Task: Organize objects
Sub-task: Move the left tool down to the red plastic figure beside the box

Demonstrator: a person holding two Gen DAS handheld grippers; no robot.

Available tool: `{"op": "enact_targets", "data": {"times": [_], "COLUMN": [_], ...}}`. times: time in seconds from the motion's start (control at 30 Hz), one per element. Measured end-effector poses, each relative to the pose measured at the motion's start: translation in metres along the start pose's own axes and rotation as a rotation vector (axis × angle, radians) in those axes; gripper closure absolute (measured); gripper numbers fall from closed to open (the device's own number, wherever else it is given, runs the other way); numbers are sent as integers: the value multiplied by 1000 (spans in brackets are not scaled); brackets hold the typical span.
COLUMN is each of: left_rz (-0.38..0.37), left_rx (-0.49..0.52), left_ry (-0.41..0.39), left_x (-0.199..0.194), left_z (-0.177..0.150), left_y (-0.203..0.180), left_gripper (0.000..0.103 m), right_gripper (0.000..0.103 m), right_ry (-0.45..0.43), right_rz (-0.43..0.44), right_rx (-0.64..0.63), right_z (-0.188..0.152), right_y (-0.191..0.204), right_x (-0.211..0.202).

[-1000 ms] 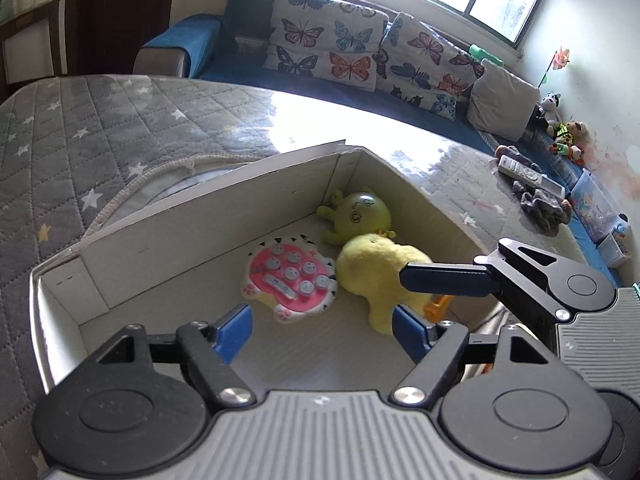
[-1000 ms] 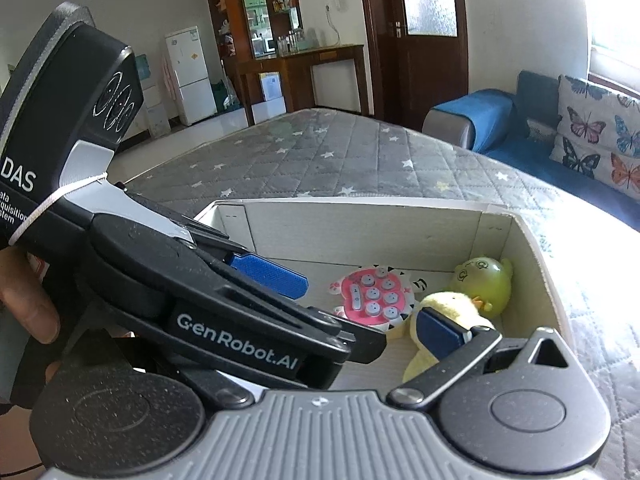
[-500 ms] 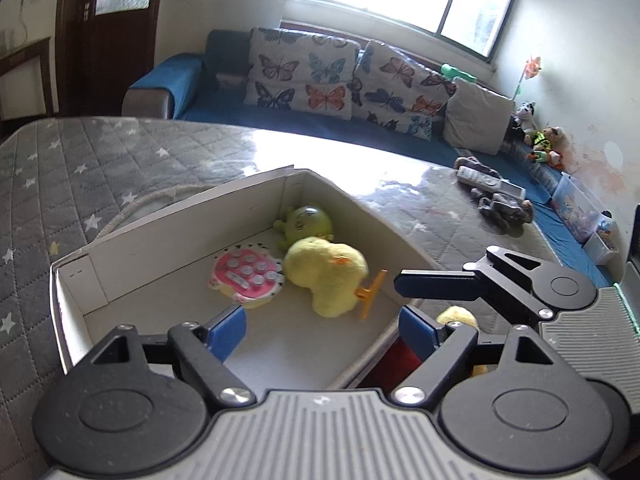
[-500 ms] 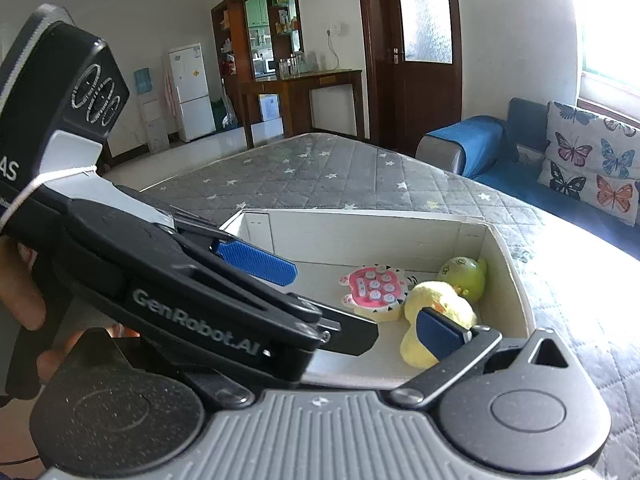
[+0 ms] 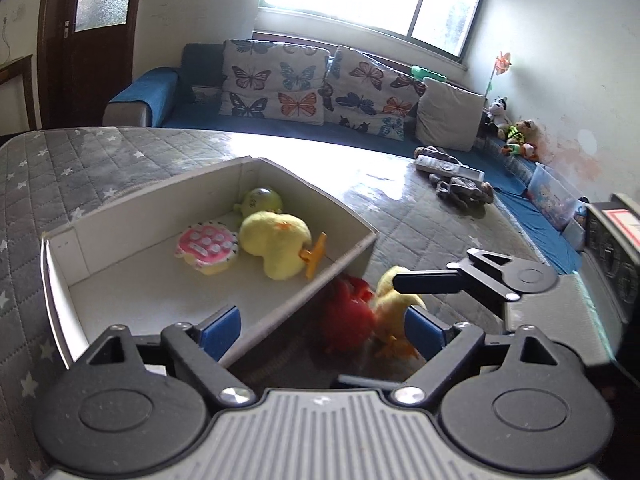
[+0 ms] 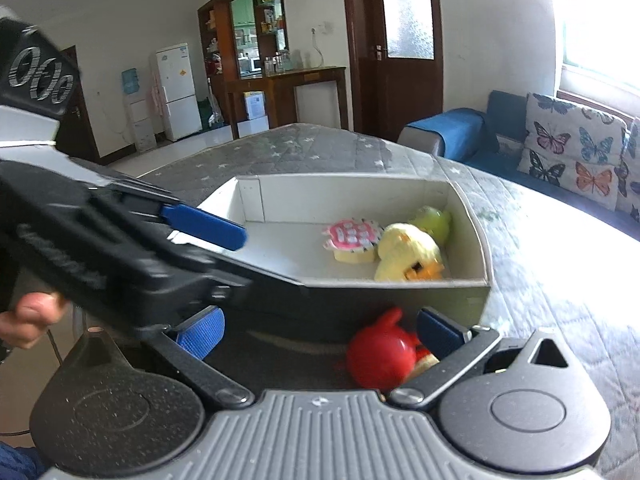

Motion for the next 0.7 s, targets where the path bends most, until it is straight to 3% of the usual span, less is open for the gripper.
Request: {"op": "enact_targets", "data": {"times": [0.23,0.7], "left_rz": [-17,-12], "left_rx": [-29,-94], "left_ry": [14,16], "left_x": [1,-2], "left_z": [-17,-23], "left_y": [-4,14], "left_gripper": [0,0], "right_gripper": [0,0], "right_ry": [24,62], "right_rz": [-9,-20], "right_rx": [6,-98], "right_z": [-13,-19], "right_y": [-6,-1], "right_x": [5,34]}}
Point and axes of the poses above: each gripper's, at about its wrist camera, not at the fingertips, and x roughly the way its jaws point, y to its left, z to its top, the point moved 3 cm from there along x, roughly the way its jaws point, and after that the axes turned 4 degrees about x, right-handed, at the moved point
